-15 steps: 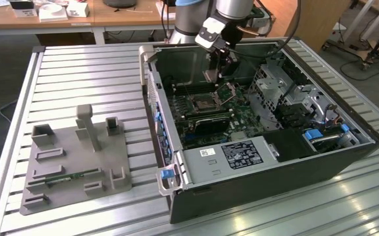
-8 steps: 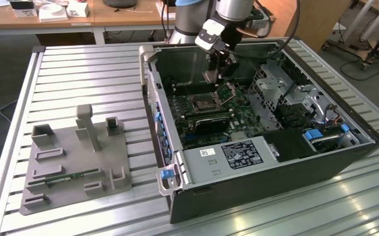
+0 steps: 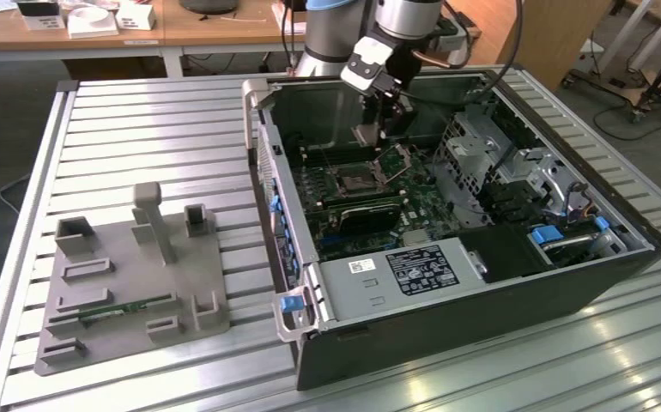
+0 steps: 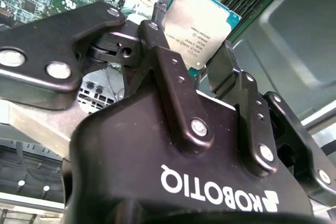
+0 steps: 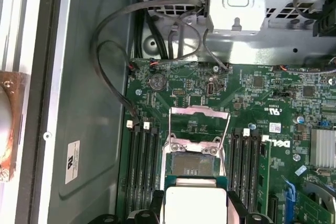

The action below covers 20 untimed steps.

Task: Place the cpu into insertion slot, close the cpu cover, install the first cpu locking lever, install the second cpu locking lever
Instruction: 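Place the cpu into insertion slot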

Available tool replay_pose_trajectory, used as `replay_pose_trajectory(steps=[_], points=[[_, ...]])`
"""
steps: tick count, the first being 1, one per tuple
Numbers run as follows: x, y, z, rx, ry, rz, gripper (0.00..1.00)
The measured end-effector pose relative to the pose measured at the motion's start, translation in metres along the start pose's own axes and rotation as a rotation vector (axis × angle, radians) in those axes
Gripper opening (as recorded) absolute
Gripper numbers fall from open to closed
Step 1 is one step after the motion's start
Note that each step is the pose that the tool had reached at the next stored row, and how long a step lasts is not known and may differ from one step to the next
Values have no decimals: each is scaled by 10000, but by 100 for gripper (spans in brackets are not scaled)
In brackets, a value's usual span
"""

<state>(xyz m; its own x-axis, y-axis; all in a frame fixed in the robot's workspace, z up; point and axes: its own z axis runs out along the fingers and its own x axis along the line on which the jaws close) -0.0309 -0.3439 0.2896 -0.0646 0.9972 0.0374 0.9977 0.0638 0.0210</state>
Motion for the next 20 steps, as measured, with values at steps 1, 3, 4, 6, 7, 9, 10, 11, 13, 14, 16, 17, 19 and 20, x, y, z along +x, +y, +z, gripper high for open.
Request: replay_pose_trajectory(steps=[1,3,4,6,7,9,10,11,13,14,16,17,19,20], points=[[1,0,12,1,13,-28,55],[1,-1,42,5,26,-73,55],[1,-1,59,9,29,-98,55],[1,-2,94,15,30,-125,55],[3,-3,112,17,29,-126,55],[15,-5,148,26,28,-82,55],[21,-5,167,28,25,-13,55],[25,-5,186,30,15,69,55],[27,-6,222,38,-4,193,55],[27,-7,238,45,-11,229,55],[26,-9,268,88,-24,254,55],[25,-10,285,113,-31,256,55],[25,-12,318,139,-55,256,55],[26,-13,333,147,-80,256,55]])
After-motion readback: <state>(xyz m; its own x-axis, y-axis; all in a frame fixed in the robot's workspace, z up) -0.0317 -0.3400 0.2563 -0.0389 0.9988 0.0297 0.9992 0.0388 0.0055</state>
